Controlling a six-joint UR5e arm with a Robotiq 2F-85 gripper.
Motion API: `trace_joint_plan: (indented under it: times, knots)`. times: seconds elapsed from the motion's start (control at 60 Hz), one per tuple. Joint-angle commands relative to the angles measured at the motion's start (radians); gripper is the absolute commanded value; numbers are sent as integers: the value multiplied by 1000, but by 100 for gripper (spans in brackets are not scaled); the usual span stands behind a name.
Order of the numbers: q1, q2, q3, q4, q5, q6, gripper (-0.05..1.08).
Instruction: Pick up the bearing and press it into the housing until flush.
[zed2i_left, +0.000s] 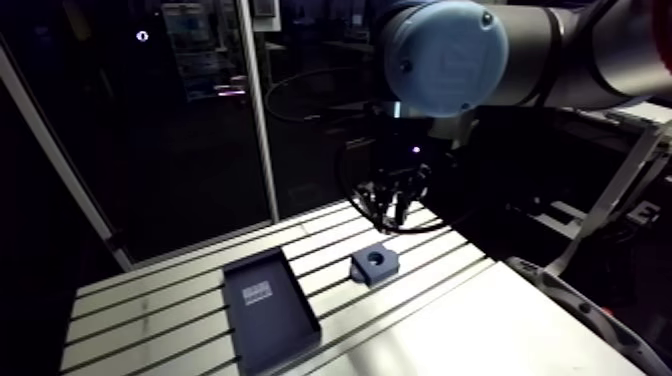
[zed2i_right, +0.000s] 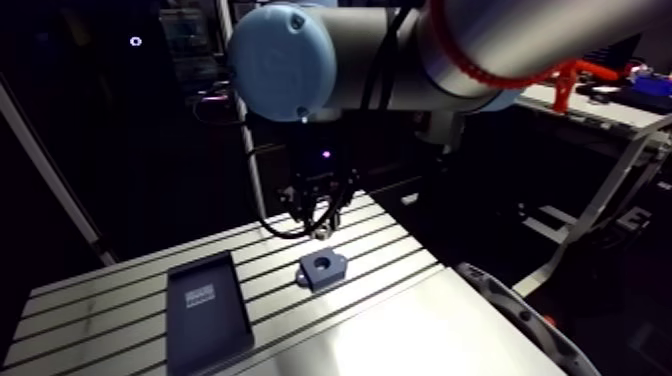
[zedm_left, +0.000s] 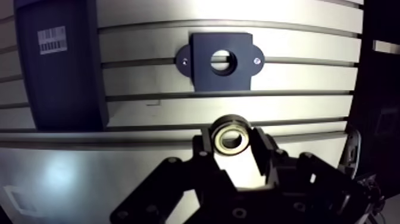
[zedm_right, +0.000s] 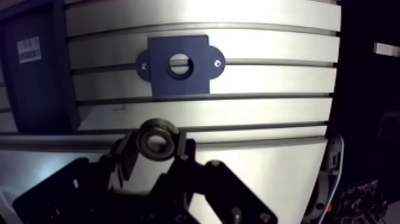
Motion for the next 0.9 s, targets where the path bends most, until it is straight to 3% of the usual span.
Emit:
trace_joint_plan:
  times: [0.017, 0.217, 0.483, 0.9]
  knots:
    - [-53, -8, 16, 3, 3, 6, 69]
    - [-48, -2, 34, -6, 16, 8, 69]
    - [-44, 47, 13, -38, 13, 39, 70]
    - [7, 117, -2, -90, 10, 76, 70]
